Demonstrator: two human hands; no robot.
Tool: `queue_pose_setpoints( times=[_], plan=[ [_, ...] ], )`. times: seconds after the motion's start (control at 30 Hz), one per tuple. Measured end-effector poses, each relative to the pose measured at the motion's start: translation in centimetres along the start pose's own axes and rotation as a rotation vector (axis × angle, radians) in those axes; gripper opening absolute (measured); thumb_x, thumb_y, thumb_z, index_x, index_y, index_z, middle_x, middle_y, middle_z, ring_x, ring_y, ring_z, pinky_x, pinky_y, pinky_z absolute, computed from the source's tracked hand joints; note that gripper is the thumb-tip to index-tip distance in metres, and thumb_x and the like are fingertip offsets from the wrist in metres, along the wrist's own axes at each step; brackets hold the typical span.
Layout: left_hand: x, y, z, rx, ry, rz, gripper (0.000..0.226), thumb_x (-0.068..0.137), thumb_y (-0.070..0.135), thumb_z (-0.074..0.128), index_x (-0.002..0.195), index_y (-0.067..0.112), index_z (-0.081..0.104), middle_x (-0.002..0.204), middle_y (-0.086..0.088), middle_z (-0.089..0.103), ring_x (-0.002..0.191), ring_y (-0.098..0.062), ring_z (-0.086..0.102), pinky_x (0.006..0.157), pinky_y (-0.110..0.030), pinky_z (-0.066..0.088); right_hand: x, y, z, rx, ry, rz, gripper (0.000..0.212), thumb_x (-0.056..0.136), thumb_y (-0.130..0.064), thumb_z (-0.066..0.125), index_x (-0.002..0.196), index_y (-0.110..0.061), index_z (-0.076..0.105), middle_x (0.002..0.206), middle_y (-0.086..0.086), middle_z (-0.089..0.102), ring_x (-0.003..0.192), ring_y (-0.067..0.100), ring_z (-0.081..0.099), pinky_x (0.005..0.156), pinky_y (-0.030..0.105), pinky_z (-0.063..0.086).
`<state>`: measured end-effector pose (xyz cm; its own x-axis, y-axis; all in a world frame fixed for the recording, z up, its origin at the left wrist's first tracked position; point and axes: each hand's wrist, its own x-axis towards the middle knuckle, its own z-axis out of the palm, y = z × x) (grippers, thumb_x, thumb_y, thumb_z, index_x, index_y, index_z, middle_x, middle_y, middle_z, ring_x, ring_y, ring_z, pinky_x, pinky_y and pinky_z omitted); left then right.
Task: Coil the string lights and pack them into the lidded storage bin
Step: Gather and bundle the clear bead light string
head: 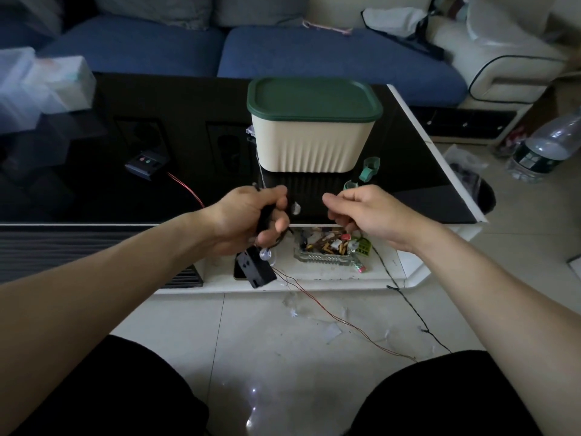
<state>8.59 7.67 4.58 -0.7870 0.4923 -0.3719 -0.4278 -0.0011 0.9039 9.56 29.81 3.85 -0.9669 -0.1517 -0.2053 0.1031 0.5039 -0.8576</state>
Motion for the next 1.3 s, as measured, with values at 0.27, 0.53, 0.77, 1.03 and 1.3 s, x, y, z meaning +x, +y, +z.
queue_pose_setpoints(
  times=[0.27, 0.53, 0.77, 1.03, 1.3],
  plan=[
    [0.1, 1.5, -1.1, -0.37, 0.255, 0.138, 0.035, 0.107, 0.025, 0.033, 0.074, 0.019, 0.045, 0.067, -0.003, 0.071, 0.05, -0.012, 0.063, 0.047, -0.016, 0.046, -0.2, 1.2, 0.0, 0.0, -0.338, 0.237, 0.03, 0.098, -0.04, 0.06, 0.108, -0.012, 0.063, 0.09, 0.011, 0.07, 0.078, 0.021, 0.069, 0.077, 0.039, 0.054],
    [-0.1, 1.6, -2.0, -0.518, 0.24, 0.117, 0.042, 0.107, 0.031, 0.027, 0.073, 0.015, 0.045, 0.091, -0.018, 0.075, 0.08, -0.029, 0.075, 0.058, -0.025, 0.058, -0.3, 0.4, -0.2, -0.223, -0.254, 0.145, 0.042, 0.106, -0.033, 0.048, 0.078, -0.01, 0.071, 0.052, -0.006, 0.044, 0.047, 0.008, 0.037, 0.057, 0.03, 0.035],
    [0.1, 1.1, -1.0, -0.399, 0.142, 0.081, 0.036, 0.108, 0.023, 0.029, 0.096, 0.002, 0.055, 0.113, -0.027, 0.069, 0.099, -0.033, 0.072, 0.08, -0.033, 0.061, -1.7, -1.9, 1.5, -0.313, -0.391, 0.016, 0.038, 0.102, -0.043, 0.054, 0.082, -0.021, 0.077, 0.053, -0.003, 0.039, 0.054, 0.018, 0.032, 0.059, 0.034, 0.03],
    [-0.1, -0.6, 0.8, -0.089, -0.097, -0.156, 0.048, 0.102, 0.026, 0.04, 0.128, -0.012, 0.054, 0.115, -0.027, 0.067, 0.099, -0.032, 0.071, 0.074, -0.032, 0.059, -2.4, -2.9, 1.7, -0.133, -0.575, 0.007, 0.023, 0.1, -0.019, 0.059, 0.083, -0.008, 0.07, 0.051, -0.009, 0.044, 0.048, 0.005, 0.039, 0.048, 0.015, 0.035],
    [0.0, -1.7, 2.0, 0.214, -0.236, -0.148, 0.038, 0.102, 0.032, 0.037, 0.089, 0.005, 0.06, 0.076, -0.01, 0.065, 0.064, -0.02, 0.053, 0.061, -0.027, 0.036, -2.0, -1.8, 1.2, -0.027, -0.477, -0.087, 0.014, 0.083, -0.023, 0.076, 0.087, -0.01, 0.071, 0.069, 0.003, 0.068, 0.057, 0.013, 0.055, 0.054, 0.025, 0.045]
  ],
)
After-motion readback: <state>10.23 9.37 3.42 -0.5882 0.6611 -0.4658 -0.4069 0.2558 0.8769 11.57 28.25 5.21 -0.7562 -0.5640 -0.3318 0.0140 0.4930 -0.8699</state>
